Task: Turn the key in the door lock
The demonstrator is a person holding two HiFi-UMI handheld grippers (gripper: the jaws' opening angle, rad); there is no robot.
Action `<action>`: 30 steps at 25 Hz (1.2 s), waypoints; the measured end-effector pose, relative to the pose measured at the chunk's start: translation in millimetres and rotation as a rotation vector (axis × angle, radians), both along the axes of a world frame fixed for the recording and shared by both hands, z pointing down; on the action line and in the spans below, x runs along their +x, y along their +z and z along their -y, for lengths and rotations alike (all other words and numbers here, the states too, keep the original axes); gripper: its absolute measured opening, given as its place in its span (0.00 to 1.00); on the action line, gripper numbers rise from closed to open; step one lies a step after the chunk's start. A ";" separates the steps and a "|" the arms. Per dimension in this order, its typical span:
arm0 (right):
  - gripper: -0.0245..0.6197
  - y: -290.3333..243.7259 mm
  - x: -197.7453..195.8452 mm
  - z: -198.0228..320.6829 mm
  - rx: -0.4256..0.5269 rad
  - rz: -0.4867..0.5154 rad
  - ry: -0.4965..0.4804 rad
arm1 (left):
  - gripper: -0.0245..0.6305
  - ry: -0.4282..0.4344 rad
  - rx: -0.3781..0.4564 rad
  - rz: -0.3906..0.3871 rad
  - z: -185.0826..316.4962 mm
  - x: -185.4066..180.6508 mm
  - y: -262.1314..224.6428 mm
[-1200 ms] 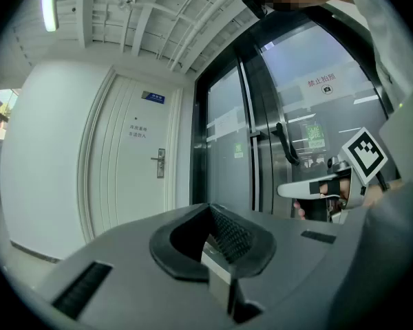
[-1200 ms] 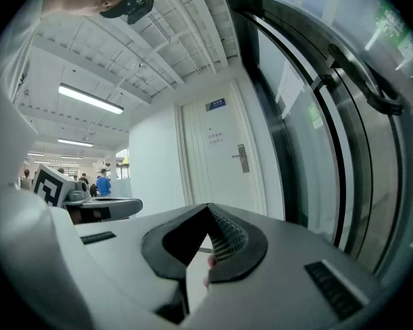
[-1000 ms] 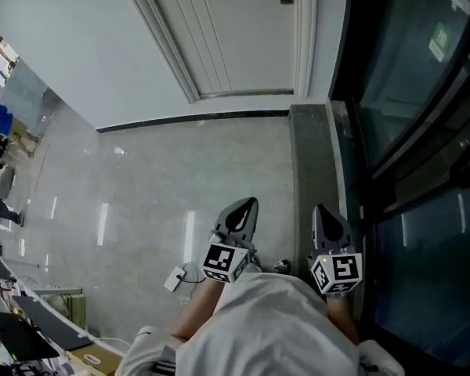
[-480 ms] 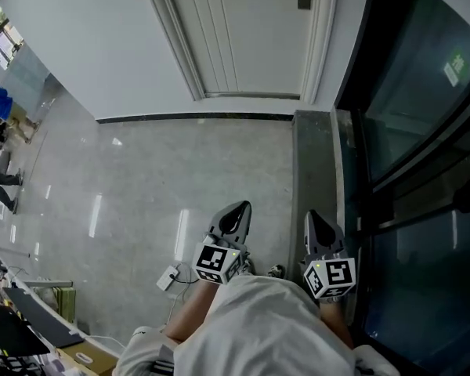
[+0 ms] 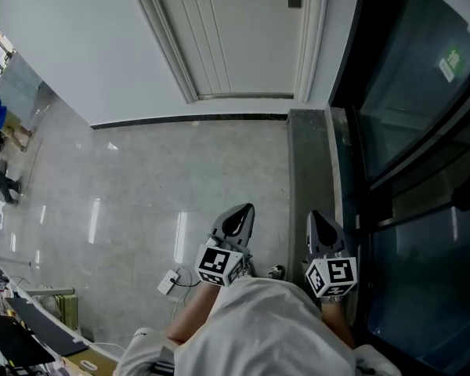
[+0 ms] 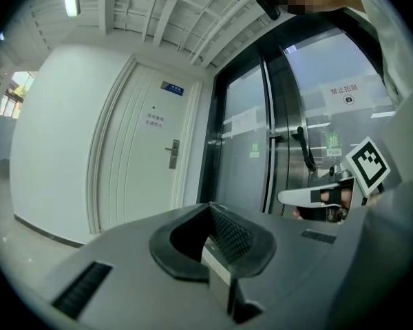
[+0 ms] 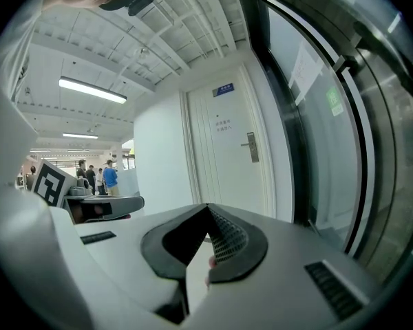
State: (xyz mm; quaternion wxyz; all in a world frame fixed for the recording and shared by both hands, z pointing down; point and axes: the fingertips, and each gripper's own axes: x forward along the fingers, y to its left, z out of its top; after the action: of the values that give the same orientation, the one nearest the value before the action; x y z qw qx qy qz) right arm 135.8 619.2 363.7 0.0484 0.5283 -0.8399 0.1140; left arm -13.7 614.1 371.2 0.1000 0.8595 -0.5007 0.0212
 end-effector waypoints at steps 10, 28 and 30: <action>0.04 11.7 23.4 9.4 -0.026 0.002 0.014 | 0.05 0.025 0.006 0.024 8.5 27.7 1.3; 0.04 31.4 37.2 81.3 -0.051 -0.003 0.037 | 0.05 0.029 -0.008 0.020 75.8 37.2 21.0; 0.04 34.8 29.3 107.7 -0.053 -0.014 0.044 | 0.05 0.022 -0.011 0.009 103.6 25.1 24.3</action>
State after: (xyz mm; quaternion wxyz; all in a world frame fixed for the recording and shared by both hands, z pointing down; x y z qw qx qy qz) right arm 165.2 511.5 398.5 0.0658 0.5459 -0.8245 0.1333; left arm 11.4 510.5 395.5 0.1020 0.8644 -0.4916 0.0289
